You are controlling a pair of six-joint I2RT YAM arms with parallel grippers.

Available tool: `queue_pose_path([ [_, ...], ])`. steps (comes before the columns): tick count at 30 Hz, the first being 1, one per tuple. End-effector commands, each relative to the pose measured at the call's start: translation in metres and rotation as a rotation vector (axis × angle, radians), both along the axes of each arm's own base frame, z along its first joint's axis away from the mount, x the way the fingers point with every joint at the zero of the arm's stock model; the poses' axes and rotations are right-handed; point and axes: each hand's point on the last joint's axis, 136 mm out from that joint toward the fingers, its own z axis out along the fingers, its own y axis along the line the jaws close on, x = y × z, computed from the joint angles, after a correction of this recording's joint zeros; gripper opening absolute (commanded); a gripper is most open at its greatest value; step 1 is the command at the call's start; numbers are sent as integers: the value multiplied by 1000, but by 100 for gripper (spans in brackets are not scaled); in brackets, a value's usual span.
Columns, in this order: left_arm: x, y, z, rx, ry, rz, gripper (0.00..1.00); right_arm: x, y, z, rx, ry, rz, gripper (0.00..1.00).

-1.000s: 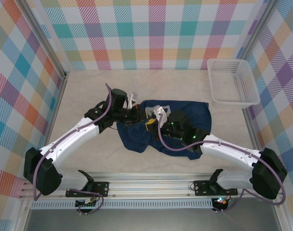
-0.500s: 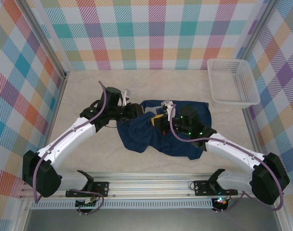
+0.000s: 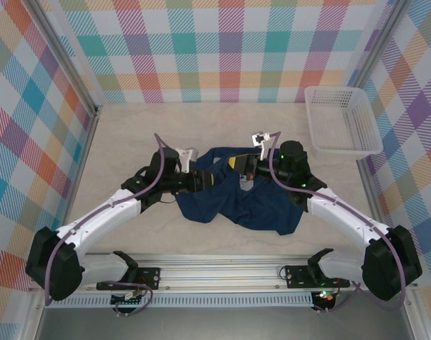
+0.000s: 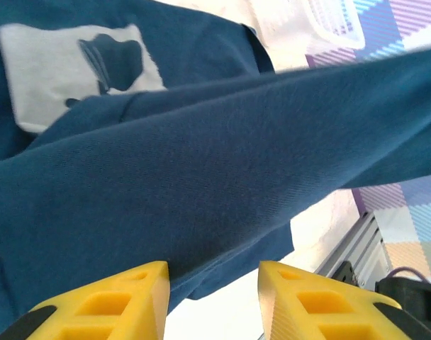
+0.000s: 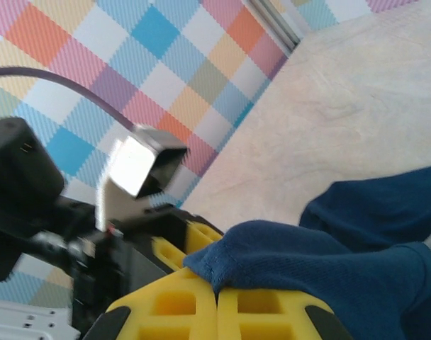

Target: Fold the inside-out t-shirt

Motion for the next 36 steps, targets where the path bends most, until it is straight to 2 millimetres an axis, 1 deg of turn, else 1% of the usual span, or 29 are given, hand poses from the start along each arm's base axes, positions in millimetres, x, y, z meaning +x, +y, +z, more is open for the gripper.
queue_pose_path([
  [1,10,-18,23,-33,-130,-48,39,-7,5,39,68,-35,71,0],
  [3,18,-21,20,-11,-143,-31,39,-9,6,43,75,-32,85,0],
  [5,30,-18,15,28,-157,16,41,-10,6,47,76,-35,99,0],
  [9,42,-20,20,46,-203,34,43,-13,5,48,67,-34,113,0],
  [10,44,-22,24,35,-211,31,43,-13,5,47,62,-34,118,0],
  [14,41,-33,38,-31,-229,-13,45,-11,4,37,33,-13,112,0],
  [17,38,-37,42,-56,-248,-41,49,-10,4,33,33,0,115,0],
  [22,40,-45,34,-69,-218,-64,49,-10,7,35,58,3,132,0],
  [24,41,-48,33,-79,-220,-71,46,-10,7,36,61,1,132,0],
  [25,43,-49,34,-82,-227,-68,43,-10,7,36,62,-1,132,0],
  [27,45,-50,37,-91,-238,-69,33,-11,6,36,62,-1,131,0],
  [28,45,-51,40,-100,-247,-73,27,-11,5,36,61,1,128,0],
  [31,43,-51,43,-113,-261,-83,4,-8,-1,32,51,3,102,0],
  [32,42,-49,44,-114,-263,-80,0,-7,-5,31,43,0,84,0],
  [36,35,-33,52,-151,-250,-63,0,2,-23,19,-47,5,-28,0],
])
